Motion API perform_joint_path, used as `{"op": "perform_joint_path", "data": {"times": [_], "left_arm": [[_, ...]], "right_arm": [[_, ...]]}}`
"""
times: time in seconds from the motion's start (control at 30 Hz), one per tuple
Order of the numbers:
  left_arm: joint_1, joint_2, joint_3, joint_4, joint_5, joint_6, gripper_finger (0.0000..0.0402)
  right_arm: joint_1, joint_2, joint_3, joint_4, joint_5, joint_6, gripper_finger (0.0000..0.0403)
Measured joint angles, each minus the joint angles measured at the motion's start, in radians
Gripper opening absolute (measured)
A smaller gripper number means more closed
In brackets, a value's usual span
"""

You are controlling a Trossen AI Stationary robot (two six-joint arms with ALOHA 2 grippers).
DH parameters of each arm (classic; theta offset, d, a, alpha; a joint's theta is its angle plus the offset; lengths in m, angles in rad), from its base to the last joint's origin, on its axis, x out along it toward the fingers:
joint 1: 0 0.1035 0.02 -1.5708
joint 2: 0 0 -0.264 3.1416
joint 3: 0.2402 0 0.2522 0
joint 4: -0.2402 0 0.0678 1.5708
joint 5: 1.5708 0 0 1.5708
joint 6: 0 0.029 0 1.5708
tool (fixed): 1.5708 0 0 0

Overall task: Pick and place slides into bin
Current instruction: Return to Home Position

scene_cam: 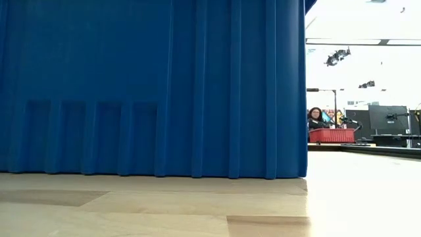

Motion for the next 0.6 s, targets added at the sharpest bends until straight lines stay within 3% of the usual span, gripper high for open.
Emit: {"op": "perform_joint_path", "data": {"times": [0.27,0.4,0.6], "left_arm": [[0.0,-0.159,-0.12,0.014,0.045,-0.026,0.0298],[0.0,-0.236,-0.212,0.102,0.028,-0.034,0.0298],[0.0,-0.233,-0.216,0.107,-0.006,-0.029,0.0298]], "right_arm": [[0.065,-0.212,-0.325,0.34,0.014,-0.123,0.0291],[0.099,-0.306,-0.417,0.37,0.079,-0.184,0.0291],[0.116,-0.384,-0.466,0.35,0.134,-0.152,0.0291]]}}
